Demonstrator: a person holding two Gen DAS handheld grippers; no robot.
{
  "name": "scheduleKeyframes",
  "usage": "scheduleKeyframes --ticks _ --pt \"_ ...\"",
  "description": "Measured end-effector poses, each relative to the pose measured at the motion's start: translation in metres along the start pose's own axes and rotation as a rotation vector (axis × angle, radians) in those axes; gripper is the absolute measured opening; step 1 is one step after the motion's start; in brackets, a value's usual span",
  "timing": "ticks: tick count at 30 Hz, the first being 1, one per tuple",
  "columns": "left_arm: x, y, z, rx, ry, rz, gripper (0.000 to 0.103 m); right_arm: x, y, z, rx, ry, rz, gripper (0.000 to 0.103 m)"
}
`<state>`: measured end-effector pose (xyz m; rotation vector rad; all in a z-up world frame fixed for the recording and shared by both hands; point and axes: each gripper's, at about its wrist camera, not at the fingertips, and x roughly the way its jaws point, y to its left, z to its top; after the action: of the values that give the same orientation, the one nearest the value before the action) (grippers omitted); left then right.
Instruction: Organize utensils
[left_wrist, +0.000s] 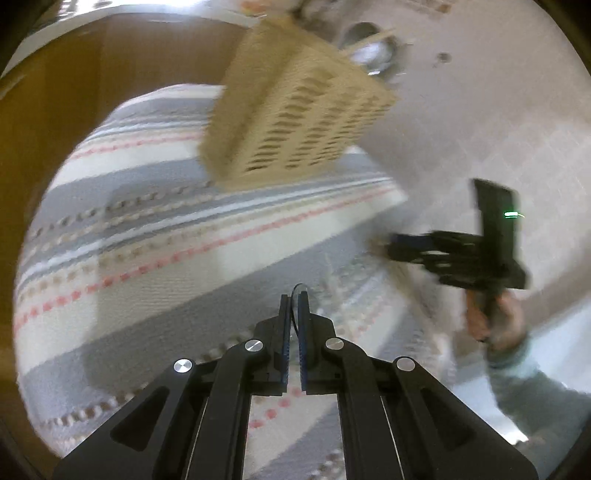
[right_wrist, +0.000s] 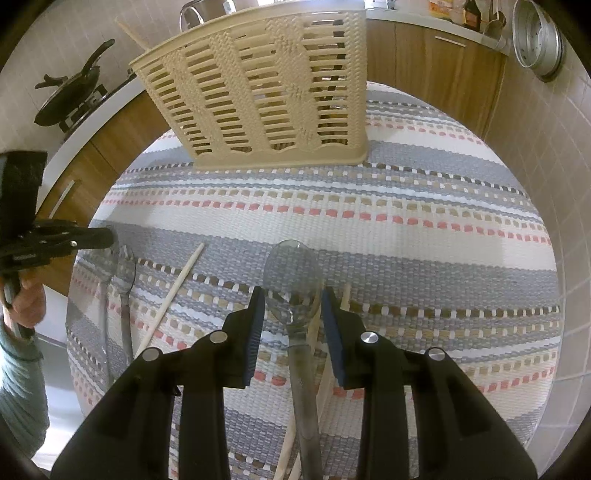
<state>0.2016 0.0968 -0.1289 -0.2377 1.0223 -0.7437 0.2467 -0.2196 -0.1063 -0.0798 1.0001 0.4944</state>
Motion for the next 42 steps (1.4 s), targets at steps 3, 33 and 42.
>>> scheduleKeyframes --ticks 3,33,42 --pt "0.014 -0.009 0.008 0.049 0.03 0.017 0.002 0.001 0.001 0.001 0.004 -0.004 0.001 0.029" --pt "0.086 -0.12 -0.044 0.474 0.259 0.242 0.03 -0.025 -0.011 -0.007 0.027 -0.054 0.033 0.029" --pt "0.107 -0.144 -0.043 0.557 0.324 0.302 0.049 -0.031 -0.011 -0.011 0.04 -0.068 0.049 0.029"
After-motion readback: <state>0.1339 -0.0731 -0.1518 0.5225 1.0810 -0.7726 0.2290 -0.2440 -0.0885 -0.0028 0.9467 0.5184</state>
